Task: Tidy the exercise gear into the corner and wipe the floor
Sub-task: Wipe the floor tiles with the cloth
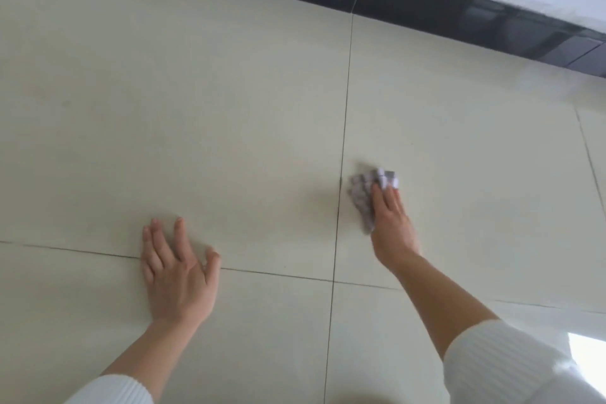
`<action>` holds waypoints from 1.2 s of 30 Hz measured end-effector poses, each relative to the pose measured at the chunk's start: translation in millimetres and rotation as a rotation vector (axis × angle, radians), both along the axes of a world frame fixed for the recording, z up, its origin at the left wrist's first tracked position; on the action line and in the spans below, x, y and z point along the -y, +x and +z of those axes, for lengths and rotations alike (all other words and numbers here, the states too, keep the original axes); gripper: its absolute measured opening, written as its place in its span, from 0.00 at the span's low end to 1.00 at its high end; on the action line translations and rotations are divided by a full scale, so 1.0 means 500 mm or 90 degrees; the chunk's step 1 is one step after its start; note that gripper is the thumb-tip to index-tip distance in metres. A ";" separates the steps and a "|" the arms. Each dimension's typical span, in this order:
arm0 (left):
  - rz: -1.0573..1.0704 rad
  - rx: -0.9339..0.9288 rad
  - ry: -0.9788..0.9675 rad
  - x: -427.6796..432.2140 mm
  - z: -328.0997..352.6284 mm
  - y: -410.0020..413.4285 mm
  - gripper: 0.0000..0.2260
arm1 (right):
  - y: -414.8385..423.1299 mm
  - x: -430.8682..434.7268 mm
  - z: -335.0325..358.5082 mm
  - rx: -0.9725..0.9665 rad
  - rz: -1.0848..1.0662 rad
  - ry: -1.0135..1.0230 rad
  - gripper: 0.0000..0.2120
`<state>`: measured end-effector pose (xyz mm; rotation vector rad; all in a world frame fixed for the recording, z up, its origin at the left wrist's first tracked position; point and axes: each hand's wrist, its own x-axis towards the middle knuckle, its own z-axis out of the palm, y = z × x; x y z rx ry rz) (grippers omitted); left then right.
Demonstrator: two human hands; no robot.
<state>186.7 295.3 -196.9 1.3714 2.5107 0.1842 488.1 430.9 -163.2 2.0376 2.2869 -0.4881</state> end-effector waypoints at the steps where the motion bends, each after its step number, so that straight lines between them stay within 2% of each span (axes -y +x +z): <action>1: -0.006 0.002 0.007 -0.020 0.000 -0.001 0.32 | 0.026 -0.028 -0.003 0.018 -0.069 -0.015 0.37; 6: -0.106 -0.025 0.048 -0.162 -0.014 -0.017 0.32 | 0.116 -0.169 -0.030 0.012 -0.253 0.008 0.28; 8: -0.114 -0.050 0.061 -0.187 -0.026 -0.017 0.33 | 0.125 -0.239 -0.039 -0.010 -0.266 0.032 0.24; 10: -0.115 -0.062 0.071 -0.189 -0.029 -0.018 0.32 | 0.086 -0.291 -0.036 -0.056 -0.222 0.072 0.19; 13: -0.117 -0.060 0.058 -0.185 -0.030 -0.019 0.33 | -0.037 -0.276 -0.040 -0.148 -0.062 0.088 0.20; 18: -0.107 -0.026 0.011 -0.191 -0.009 -0.015 0.33 | -0.171 -0.071 -0.057 -0.235 0.303 0.032 0.36; 21: -0.111 0.013 -0.035 -0.196 -0.001 -0.019 0.34 | -0.145 -0.023 -0.039 -0.192 0.566 -0.033 0.39; 23: -0.107 0.034 -0.074 -0.203 0.006 -0.024 0.37 | -0.106 -0.079 -0.032 -0.121 0.696 0.029 0.32; 25: -0.097 0.056 -0.122 -0.208 0.009 -0.028 0.41 | -0.074 -0.171 -0.036 -0.064 0.647 0.077 0.32; 27: -0.087 0.074 -0.156 -0.216 0.018 -0.029 0.44 | -0.055 -0.273 -0.038 -0.038 0.501 0.109 0.36; 30: -0.091 0.096 -0.210 -0.223 0.030 -0.028 0.46 | -0.053 -0.409 -0.039 0.012 0.282 0.077 0.40; 33: -0.095 0.107 -0.250 -0.229 0.037 -0.032 0.45 | -0.085 -0.516 -0.043 0.017 0.115 0.079 0.35; 36: -0.095 0.122 -0.265 -0.231 0.046 -0.031 0.44 | -0.140 -0.574 -0.053 -0.050 -0.006 0.049 0.31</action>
